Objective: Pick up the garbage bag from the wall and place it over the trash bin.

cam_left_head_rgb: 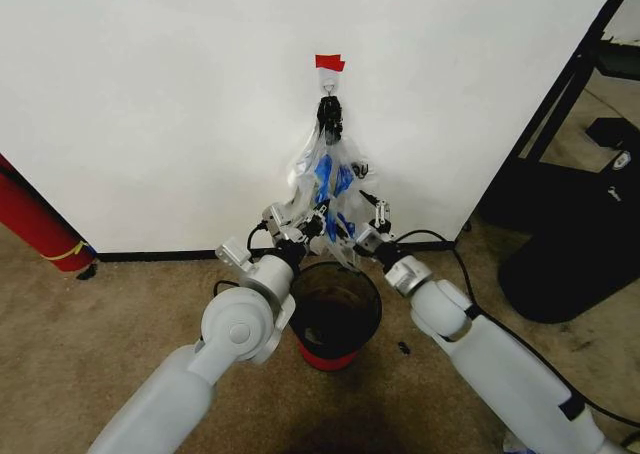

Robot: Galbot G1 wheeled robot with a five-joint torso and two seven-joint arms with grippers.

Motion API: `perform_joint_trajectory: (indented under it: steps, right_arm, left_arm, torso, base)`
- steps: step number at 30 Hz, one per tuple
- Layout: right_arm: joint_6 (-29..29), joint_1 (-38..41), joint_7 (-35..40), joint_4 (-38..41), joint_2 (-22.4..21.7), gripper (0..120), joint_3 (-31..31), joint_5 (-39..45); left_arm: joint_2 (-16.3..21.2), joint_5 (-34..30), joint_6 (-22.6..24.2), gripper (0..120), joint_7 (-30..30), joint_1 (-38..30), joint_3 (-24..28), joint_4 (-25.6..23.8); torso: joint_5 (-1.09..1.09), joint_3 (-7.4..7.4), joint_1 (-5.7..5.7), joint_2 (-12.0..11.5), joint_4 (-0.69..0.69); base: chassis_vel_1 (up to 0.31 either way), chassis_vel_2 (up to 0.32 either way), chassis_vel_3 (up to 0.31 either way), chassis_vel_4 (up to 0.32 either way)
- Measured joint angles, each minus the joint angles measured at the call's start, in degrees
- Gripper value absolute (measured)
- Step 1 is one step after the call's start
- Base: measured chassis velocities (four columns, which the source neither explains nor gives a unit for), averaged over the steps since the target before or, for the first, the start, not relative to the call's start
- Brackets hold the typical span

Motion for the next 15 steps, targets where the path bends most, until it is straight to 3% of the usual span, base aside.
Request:
perform_joint_trajectory:
  steps: [3,8,10,15]
  right_arm:
    - [-0.78,0.9,-0.14,-0.46,0.48,67,-1.18,0.07]
    - [-10.57,2.29,1.09,0.35,1.73,44,-4.39,2.27]
    - [-11.02,2.36,1.55,0.35,1.82,41,-4.39,2.27]
    - [-10.69,2.14,3.48,0.65,1.69,20,-4.4,2.83]
  left_arm:
    - [0.01,-0.03,0.0,0,0.0,0.22,-0.16,-0.16]
    - [-0.97,0.18,0.01,0,-0.27,0.47,-0.17,-0.58]
    - [-0.85,0.19,0.01,0,-0.28,0.55,-0.19,-0.67]
    - [-0.27,0.29,0.01,0,-0.19,1.49,-0.74,-1.15]
  torso:
    - [0.0,0.0,0.0,0.0,0.03]
    - [0.0,0.0,0.0,0.0,0.01]
    - [0.0,0.0,0.0,0.0,0.01]
    - [0.0,0.0,-0.01,0.01,0.01]
  base:
    - [0.0,0.0,0.0,0.0]
    - [0.0,0.0,0.0,0.0]
    - [0.0,0.0,0.0,0.0]
    - [0.0,0.0,0.0,0.0]
